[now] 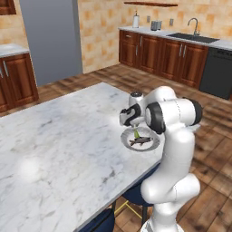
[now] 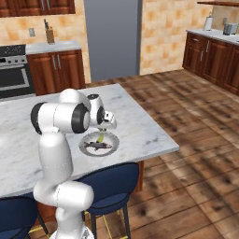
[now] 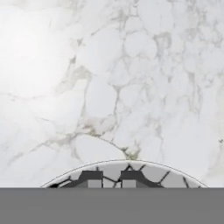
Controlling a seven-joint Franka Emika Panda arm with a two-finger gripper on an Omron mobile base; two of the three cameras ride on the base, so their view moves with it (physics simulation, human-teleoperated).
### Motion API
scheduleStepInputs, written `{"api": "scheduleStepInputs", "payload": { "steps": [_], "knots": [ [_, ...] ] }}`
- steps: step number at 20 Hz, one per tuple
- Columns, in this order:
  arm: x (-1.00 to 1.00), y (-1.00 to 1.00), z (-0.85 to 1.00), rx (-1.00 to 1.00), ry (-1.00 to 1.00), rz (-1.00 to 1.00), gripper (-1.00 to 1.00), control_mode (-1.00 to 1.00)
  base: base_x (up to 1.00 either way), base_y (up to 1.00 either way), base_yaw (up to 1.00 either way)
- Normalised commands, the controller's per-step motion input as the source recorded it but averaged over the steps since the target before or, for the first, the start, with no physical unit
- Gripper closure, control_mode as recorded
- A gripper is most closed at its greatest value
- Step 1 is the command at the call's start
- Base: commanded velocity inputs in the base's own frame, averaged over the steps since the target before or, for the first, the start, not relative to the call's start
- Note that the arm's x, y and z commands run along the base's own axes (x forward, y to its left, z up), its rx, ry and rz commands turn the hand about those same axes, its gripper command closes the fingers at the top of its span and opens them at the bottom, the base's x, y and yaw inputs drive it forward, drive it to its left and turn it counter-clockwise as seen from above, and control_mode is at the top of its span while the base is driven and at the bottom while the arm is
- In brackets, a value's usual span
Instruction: Take the lemon wedge from the fridge and place it on the plate with fish on the dining counter.
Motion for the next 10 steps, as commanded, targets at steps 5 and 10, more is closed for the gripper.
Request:
{"api": "scheduleStepInputs", "payload": {
  "steps": [5, 10],
  "knots": [
    [-1.00, 0.03, 0.77, 0.05, -0.27, -0.05, -1.00, -1.00, 0.00, 0.00, 0.00],
    [-1.00, 0.25, 0.92, 0.09, -0.19, -0.12, -1.00, -1.00, 0.00, 0.00, 0.00]
  ]
}}
